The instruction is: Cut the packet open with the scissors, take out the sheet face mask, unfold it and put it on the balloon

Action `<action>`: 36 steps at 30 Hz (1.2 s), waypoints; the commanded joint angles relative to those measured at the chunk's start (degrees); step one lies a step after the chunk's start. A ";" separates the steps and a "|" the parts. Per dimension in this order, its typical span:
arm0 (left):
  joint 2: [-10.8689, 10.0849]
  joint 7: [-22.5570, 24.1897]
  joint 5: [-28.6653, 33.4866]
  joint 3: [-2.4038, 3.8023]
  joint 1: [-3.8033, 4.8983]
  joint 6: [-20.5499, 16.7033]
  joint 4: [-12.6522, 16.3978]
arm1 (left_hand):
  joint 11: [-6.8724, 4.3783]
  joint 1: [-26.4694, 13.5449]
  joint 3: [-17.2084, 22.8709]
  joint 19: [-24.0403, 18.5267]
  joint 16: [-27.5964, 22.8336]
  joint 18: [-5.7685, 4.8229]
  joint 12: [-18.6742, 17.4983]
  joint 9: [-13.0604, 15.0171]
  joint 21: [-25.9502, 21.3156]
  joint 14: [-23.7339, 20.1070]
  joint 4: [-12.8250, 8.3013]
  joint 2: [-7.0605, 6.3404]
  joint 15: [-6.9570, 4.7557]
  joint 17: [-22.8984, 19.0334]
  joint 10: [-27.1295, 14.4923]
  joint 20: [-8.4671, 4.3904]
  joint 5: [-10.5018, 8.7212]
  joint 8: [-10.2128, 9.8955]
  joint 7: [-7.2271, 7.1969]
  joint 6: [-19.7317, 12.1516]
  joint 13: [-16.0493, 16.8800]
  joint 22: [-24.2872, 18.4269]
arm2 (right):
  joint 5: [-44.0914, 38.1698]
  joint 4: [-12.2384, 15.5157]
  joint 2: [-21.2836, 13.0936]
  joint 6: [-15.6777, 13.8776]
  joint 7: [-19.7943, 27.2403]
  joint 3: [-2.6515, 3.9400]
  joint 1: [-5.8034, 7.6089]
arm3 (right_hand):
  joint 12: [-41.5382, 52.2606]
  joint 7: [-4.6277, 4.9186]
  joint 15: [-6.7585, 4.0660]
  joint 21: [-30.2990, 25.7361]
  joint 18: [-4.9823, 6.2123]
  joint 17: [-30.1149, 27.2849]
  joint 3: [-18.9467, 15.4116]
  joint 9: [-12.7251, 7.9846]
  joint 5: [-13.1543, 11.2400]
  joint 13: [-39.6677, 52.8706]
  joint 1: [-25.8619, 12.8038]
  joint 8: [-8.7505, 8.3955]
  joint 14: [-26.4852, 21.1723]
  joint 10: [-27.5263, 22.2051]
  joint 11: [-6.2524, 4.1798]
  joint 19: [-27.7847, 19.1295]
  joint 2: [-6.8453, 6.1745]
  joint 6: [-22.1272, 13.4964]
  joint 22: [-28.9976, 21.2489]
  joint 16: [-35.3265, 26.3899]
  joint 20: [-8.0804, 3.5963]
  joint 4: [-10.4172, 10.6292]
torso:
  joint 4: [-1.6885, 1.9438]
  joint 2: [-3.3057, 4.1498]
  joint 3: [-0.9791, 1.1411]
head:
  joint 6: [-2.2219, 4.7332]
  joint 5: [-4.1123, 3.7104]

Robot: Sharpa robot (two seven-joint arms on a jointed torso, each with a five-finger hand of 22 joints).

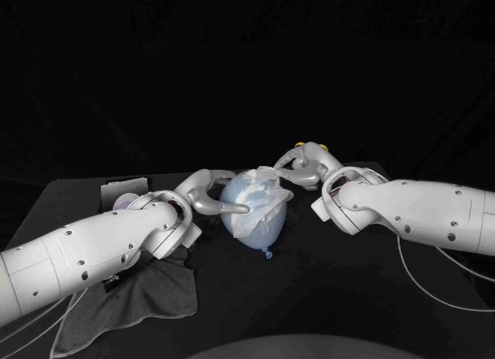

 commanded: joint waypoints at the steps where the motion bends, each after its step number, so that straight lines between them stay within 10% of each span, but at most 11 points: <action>1: 0.09 -0.26 -0.11 -0.06 -0.08 1.31 0.09 | -0.07 0.49 0.34 0.34 -0.36 -0.51 -0.28 0.08 -0.14 0.03 -0.14 0.14 -0.21 0.00 0.27 -0.16 -0.04 0.21 6.17 0.37 0.06 -0.06 | -0.03 -0.41 0.04 -1.29 0.72 0.08 -0.01 | 0.22 -0.59 -0.58 0.18 -0.60 15.05 0.32 7.13 0.14 15.07 -0.55 2.46 5.98 5.98 -0.38 0.06 0.40 0.45 8.56 0.20 -0.53 -0.05 | 0.04 0.01 -0.03 | 0.08 -0.02; 23: 0.07 0.44 0.86 -0.06 -0.08 1.23 0.07 | -0.19 0.64 0.75 0.45 -0.74 -0.50 -0.56 0.14 -0.15 0.00 -0.14 0.28 -0.36 -0.01 0.49 -0.17 -0.05 0.30 6.06 0.49 0.06 -0.09 | 0.24 -3.44 1.53 3.16 -0.44 0.15 0.04 | -0.91 -0.11 -0.32 -2.28 -0.19 15.05 1.28 8.11 0.12 14.04 -2.11 2.41 5.98 5.11 -0.02 -0.95 0.55 -1.71 7.90 0.20 -0.41 -0.22 | 0.00 0.03 -0.03 | 0.41 0.14; 27: -0.01 1.17 1.38 -0.06 -0.09 0.78 0.03 | -0.21 0.66 0.85 0.48 -0.72 -0.50 -0.57 0.21 -0.14 0.07 -0.14 0.29 -0.33 0.00 0.59 -0.16 -0.05 0.35 6.04 0.63 0.07 -0.09 | 1.93 -3.65 1.69 3.94 0.47 0.14 0.06 | -7.73 2.25 1.28 -6.72 0.39 14.94 -1.98 7.24 0.24 8.13 -5.93 -1.06 5.96 -0.23 1.96 -2.90 -2.05 -7.59 6.62 0.17 0.54 1.30 | -0.01 0.02 -0.03 | 0.38 0.14; 29: -0.08 1.75 1.80 -0.06 -0.09 0.40 0.01 | -0.19 0.69 1.12 0.53 -0.67 -0.51 -0.56 0.35 -0.13 0.26 -0.15 0.36 -0.24 0.04 0.89 -0.16 -0.06 0.46 6.04 0.94 0.10 -0.10 | 2.80 -3.71 1.69 4.25 1.07 0.14 0.06 | -15.86 4.46 3.01 -11.21 0.88 12.07 -5.81 5.41 0.50 1.43 -9.05 -5.18 5.17 -6.93 3.94 -4.96 -5.31 -12.73 5.25 -0.65 1.70 3.08 | -0.01 0.02 -0.04 | 0.37 0.10; 36: -0.47 3.57 3.59 -0.05 -0.11 -0.46 0.03 | 0.13 0.59 1.98 0.80 -0.69 -0.50 -0.55 0.76 -0.08 0.88 -0.14 0.50 0.37 0.14 2.00 -0.15 -0.08 0.89 6.30 1.94 0.19 -0.11 | 7.48 -2.30 0.04 3.68 3.95 0.12 0.07 | -26.29 6.06 4.67 -20.73 2.60 5.82 -14.28 3.16 0.35 -8.07 -11.16 -9.51 2.81 -15.68 5.59 -9.41 -6.71 -15.53 2.01 -2.67 3.98 9.01 | 0.01 0.07 -0.07 | 0.09 -0.31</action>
